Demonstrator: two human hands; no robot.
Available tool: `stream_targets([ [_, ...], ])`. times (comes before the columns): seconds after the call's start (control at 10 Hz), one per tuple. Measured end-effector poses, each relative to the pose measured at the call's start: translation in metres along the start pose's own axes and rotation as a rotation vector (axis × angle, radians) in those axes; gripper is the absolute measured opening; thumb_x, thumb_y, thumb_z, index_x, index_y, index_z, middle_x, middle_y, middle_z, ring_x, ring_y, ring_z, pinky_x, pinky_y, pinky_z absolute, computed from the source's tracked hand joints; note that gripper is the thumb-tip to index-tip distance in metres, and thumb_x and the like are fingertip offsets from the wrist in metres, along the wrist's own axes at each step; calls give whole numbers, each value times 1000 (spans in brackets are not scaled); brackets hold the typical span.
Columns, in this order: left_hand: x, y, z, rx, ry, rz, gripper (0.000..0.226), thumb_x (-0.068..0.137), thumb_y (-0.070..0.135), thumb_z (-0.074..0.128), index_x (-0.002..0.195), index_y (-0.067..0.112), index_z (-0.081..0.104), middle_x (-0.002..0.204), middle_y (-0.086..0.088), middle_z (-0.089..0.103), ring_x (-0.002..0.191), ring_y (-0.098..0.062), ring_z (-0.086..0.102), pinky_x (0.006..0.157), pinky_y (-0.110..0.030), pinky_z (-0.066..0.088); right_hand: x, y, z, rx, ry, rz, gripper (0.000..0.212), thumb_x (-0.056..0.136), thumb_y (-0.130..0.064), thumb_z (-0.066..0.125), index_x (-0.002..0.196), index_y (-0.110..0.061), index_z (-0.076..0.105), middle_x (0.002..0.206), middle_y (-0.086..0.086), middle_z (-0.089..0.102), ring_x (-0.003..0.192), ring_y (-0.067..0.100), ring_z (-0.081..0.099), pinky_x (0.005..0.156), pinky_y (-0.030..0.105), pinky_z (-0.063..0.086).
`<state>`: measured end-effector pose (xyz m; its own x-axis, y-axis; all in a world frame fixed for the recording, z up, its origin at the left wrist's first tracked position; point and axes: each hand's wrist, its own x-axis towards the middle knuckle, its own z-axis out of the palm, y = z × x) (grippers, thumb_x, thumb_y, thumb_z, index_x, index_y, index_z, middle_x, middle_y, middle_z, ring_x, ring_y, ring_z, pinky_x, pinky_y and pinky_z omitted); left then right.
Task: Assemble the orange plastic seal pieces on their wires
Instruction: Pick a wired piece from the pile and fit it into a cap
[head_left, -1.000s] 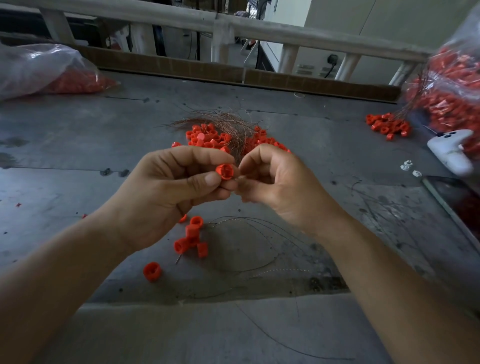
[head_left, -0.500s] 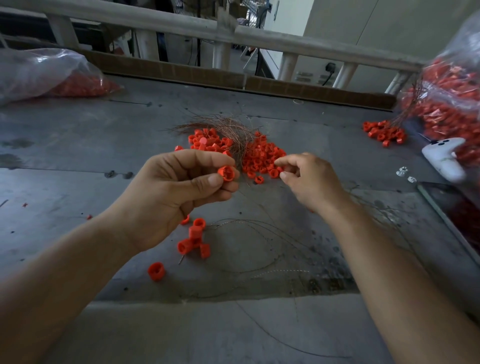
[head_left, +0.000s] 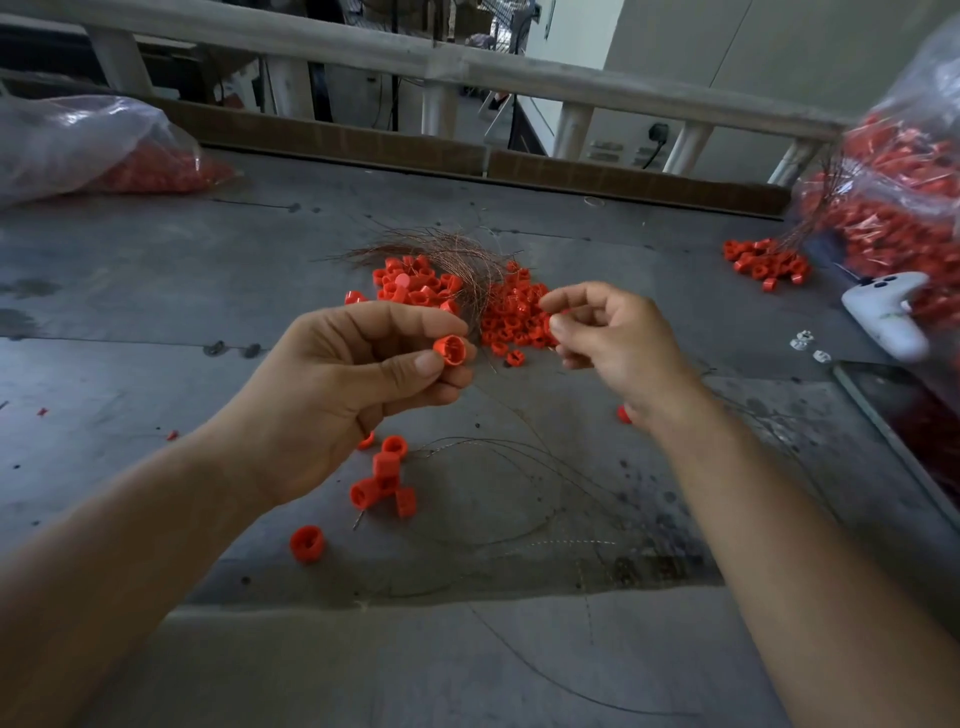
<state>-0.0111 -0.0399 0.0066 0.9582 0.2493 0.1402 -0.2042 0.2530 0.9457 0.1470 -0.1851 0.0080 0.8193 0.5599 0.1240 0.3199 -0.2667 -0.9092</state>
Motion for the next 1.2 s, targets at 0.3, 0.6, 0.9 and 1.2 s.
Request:
stream_targets([
  [0.3, -1, 1, 1, 97, 10, 1, 26, 65, 4, 58, 80, 16, 76, 77, -4, 72, 73, -13, 69, 65, -18, 54, -23, -27, 14, 660, -298, 218, 12, 88, -4, 47, 80, -7, 56, 57, 0, 63, 48, 5, 58, 45, 18, 49],
  [0.6, 1, 1, 0, 118, 29, -6, 25, 65, 6, 59, 79, 17, 76, 77, -4, 72, 73, -13, 69, 64, -18, 53, -25, -28, 17, 691, -344, 196, 8, 81, -7, 54, 84, -9, 60, 61, 1, 63, 52, 6, 60, 49, 18, 51],
  [0.9, 2, 1, 1, 122, 88, -4, 25, 61, 9, 60, 77, 18, 76, 74, -5, 72, 69, -12, 68, 62, -16, 53, -36, -28, 28, 242, -204, -244, 19, 75, -5, 66, 85, -20, 64, 69, -11, 63, 67, 1, 59, 66, 19, 53],
  [1.2, 2, -2, 2, 164, 106, -8, 20, 61, 7, 60, 80, 9, 67, 69, -4, 70, 65, -12, 67, 60, -16, 52, -42, -27, 40, 108, -139, -411, 25, 71, -1, 72, 84, -21, 64, 78, -9, 65, 73, 6, 65, 69, 16, 52],
])
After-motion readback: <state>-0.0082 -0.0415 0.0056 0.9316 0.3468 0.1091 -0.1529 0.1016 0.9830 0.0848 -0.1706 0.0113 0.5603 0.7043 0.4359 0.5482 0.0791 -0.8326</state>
